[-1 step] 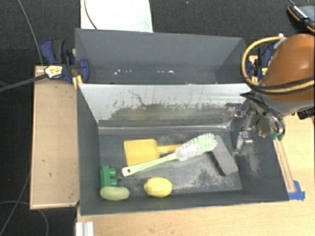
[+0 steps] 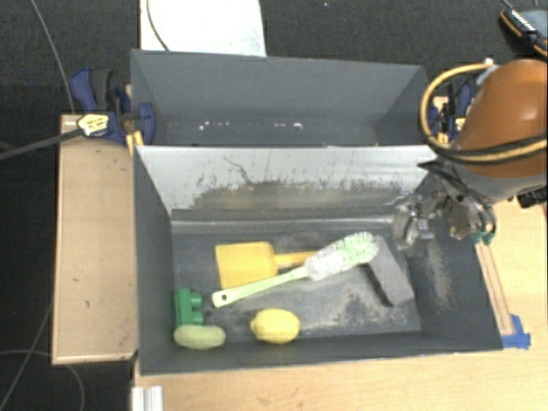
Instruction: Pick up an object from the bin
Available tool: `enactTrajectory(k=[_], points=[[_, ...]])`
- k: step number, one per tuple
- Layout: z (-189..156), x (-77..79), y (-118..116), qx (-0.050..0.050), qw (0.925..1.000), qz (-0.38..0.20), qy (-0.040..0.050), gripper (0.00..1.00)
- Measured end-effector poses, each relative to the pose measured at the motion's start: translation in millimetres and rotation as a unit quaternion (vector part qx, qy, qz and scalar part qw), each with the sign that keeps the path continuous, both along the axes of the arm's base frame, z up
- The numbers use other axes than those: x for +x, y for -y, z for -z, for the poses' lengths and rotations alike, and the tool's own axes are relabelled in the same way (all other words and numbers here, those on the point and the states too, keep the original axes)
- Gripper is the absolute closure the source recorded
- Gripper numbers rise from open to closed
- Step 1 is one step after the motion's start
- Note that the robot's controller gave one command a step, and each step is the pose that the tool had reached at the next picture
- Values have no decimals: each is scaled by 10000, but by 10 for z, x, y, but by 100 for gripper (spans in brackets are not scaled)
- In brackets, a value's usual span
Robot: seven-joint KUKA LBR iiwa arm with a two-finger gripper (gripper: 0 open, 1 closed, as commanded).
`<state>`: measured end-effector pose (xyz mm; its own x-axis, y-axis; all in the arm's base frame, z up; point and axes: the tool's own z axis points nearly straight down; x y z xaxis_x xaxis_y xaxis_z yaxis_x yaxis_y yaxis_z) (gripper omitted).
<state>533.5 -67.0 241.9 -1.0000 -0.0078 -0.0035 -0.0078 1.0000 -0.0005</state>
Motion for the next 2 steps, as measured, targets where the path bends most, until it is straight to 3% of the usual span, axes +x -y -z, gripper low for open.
enactTrajectory(k=[1, 2], points=[[1, -1, -1, 0, 10000, -2, -1, 100], [631, -417, -623, 9, 9978, -666, -21, 100]])
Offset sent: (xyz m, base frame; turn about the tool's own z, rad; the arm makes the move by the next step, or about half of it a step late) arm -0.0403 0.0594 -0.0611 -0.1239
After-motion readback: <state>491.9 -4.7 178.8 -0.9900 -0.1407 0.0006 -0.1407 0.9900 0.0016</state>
